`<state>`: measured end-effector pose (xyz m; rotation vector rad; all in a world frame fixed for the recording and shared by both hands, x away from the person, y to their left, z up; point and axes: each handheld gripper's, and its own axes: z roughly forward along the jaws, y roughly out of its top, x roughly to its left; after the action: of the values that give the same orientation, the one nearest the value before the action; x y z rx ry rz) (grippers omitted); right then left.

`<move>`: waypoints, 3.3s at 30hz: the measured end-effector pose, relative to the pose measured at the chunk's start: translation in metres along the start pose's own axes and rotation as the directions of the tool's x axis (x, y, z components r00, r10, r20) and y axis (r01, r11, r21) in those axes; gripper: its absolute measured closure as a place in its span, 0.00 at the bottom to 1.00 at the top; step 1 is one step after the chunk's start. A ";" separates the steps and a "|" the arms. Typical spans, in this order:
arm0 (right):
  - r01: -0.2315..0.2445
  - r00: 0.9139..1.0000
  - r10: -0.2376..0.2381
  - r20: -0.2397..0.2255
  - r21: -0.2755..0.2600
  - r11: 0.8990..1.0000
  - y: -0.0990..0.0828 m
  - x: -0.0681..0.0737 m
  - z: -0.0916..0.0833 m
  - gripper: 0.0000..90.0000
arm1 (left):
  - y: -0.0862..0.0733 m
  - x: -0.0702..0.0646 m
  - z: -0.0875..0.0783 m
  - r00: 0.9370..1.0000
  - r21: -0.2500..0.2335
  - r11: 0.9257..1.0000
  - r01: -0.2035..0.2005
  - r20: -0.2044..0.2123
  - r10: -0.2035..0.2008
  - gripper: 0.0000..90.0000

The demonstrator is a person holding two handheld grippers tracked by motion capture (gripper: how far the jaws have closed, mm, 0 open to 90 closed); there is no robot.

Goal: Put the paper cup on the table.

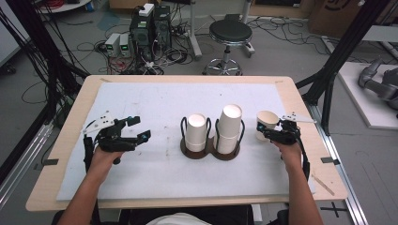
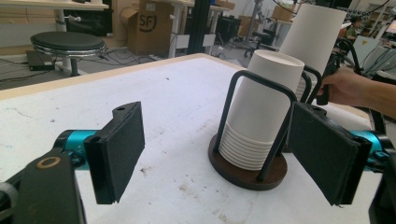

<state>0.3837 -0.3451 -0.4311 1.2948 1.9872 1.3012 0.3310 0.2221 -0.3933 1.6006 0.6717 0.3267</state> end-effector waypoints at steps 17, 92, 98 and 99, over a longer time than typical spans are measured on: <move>-0.009 1.000 0.009 -0.004 0.030 1.000 -0.011 -0.002 -0.016 0.23 | 0.000 0.001 0.001 1.000 0.001 1.000 0.002 -0.001 -0.002 0.22; 0.151 0.978 -0.167 -0.123 -0.131 0.980 0.024 0.050 -0.098 0.23 | 0.004 0.001 -0.007 0.999 -0.035 0.999 -0.001 -0.034 0.000 0.22; 0.151 0.978 -0.168 -0.121 -0.135 0.979 0.024 0.050 -0.098 0.23 | 0.003 0.002 -0.007 0.999 -0.034 0.999 0.001 -0.040 -0.002 0.22; 0.152 0.978 -0.169 -0.121 -0.136 0.979 0.024 0.050 -0.099 0.23 | 0.003 0.002 -0.007 0.999 -0.035 0.999 0.002 -0.040 -0.004 0.22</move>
<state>0.2977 -0.3451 -0.3578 0.9906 2.0152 1.4400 0.3292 0.2282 -0.3894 1.5634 0.6959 0.3673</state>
